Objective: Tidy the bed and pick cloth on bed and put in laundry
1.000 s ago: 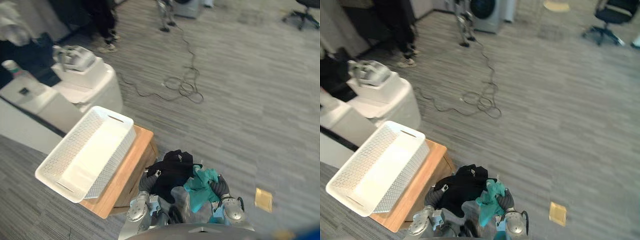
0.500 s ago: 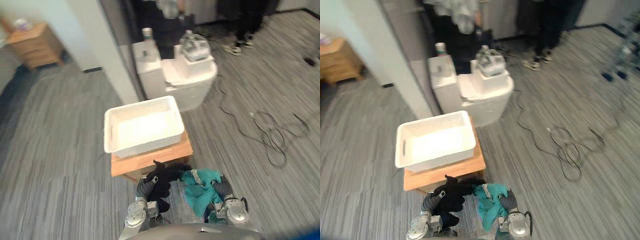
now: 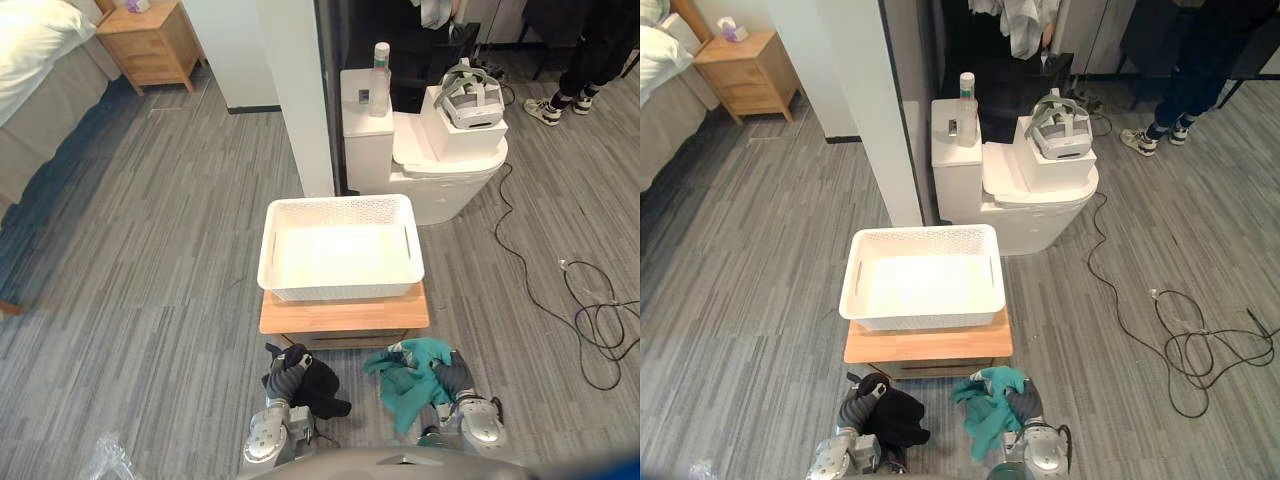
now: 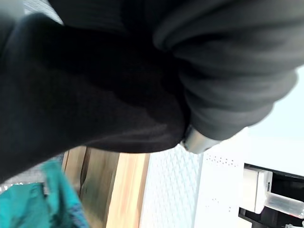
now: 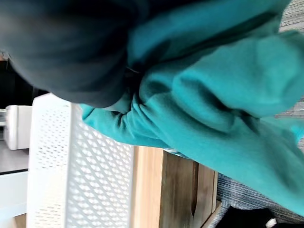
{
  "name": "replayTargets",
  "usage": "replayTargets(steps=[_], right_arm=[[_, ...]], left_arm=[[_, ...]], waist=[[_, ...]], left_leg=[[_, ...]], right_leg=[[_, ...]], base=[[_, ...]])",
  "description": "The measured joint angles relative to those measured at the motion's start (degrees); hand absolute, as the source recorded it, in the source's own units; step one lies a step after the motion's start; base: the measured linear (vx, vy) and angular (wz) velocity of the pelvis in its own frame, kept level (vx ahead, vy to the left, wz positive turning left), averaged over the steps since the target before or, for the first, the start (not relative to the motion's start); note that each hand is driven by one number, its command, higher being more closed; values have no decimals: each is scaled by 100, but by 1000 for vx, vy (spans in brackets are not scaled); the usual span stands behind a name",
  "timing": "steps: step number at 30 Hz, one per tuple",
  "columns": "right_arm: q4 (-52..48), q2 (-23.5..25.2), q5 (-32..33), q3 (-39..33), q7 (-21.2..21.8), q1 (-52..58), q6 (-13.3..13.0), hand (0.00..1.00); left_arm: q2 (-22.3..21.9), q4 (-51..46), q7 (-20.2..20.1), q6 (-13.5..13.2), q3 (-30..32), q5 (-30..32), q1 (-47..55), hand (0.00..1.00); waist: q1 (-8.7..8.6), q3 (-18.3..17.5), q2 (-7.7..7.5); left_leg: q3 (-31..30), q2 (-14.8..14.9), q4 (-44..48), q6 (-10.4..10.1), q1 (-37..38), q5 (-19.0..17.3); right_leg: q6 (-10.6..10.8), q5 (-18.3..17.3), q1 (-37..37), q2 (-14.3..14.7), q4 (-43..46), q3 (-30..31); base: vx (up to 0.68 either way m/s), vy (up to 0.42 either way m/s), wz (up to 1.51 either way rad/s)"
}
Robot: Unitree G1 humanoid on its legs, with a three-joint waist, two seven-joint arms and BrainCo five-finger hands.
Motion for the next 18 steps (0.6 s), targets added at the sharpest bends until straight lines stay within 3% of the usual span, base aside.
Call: replayTargets(steps=[1,2,3,4,6,7,8,9,10,11,12,13,14,15,18], right_arm=[[6,95,0,34,21,31,-5,100],[30,195,1,141,75,55,-7,100],[44,237,0,168,96,51,-7,100],[58,268,0,182,111,26,-8,100],[57,253,2,130,105,-40,-17,100],[56,252,2,122,103,-59,-20,100],[58,262,3,124,96,-53,-27,100],[58,323,4,144,108,-58,-31,100],[58,361,9,136,109,-57,-41,100],[53,414,19,127,113,-51,-60,100],[33,430,110,140,129,-45,-85,100],[33,431,197,149,131,-46,-111,100],[18,433,302,150,130,-47,-161,100],[33,389,377,166,130,18,-196,100],[-49,129,462,175,121,-17,-215,100]], left_arm=[[133,-31,0,-13,4,13,-29,100],[281,-44,0,-15,3,55,-72,100],[333,-40,-2,-14,-5,66,-96,100],[365,-17,-3,-9,-21,162,-105,100],[426,18,-8,-12,-202,447,-122,100],[441,17,-8,-16,-242,487,-132,100],[461,20,-6,-26,-266,493,-143,100],[530,28,-2,-30,-268,493,-163,100],[561,45,-1,-30,-270,493,-173,100],[576,152,1,-47,-270,493,-193,100],[574,302,1,-49,-285,494,-213,100],[575,419,-2,-56,-292,495,-279,100],[586,695,-3,-54,-302,495,-331,100],[611,960,-8,-47,-314,503,-412,100],[345,1081,-60,-23,-382,635,-303,100]], waist=[[-36,-42,-173],[-27,-53,-280],[-34,-98,-356],[-66,-99,-339],[-83,-89,-252],[-88,-91,-238],[-139,-71,-188],[-237,-58,-200],[-277,-54,-201],[-292,-40,-175],[-305,-11,-125],[-340,-2,-107],[-371,-8,-128],[-376,3,-228],[-361,-7,201]], left_leg=[[56,-133,87,73,-45,-131],[107,-233,235,100,-120,-327],[125,-269,266,119,-120,-394],[168,-298,236,142,-53,-461],[333,-482,-285,171,391,-401],[356,-540,-436,249,511,-343],[364,-613,-660,310,716,-299],[274,-621,-818,337,866,-283],[246,-593,-890,333,932,-271],[235,-516,-1065,282,1130,-219],[242,-416,-1191,236,1293,-188],[223,-371,-1218,218,1350,-172],[173,-395,-1283,180,1467,-150],[98,-597,-1345,104,1651,-150],[152,-490,-1295,55,1730,51]], right_leg=[[-10,-12,-23,-164,7,0],[123,119,-77,-306,32,34],[212,228,-114,-362,94,54],[138,351,-210,-409,299,64],[-382,653,-778,-595,1479,269],[-524,748,-934,-654,1834,325],[-851,755,-1293,-747,2563,371],[-675,251,-1568,-561,3190,548],[-560,8,-1658,-362,3360,639],[-511,-499,-1877,163,3511,731],[-622,-762,-2091,706,3367,724],[-664,-784,-2146,961,3106,679],[-827,-571,-2148,1325,2191,472],[-1329,94,-1993,1412,1489,361],[-1354,267,-1557,1592,837,401]], base=[[81,232,6],[133,280,-9],[140,275,-19],[147,289,-22],[170,352,-21],[177,317,-2],[225,256,20],[257,156,29],[274,105,32],[342,32,18],[235,6,14],[343,-42,24],[306,-70,41],[372,-68,34],[284,9,-6]])
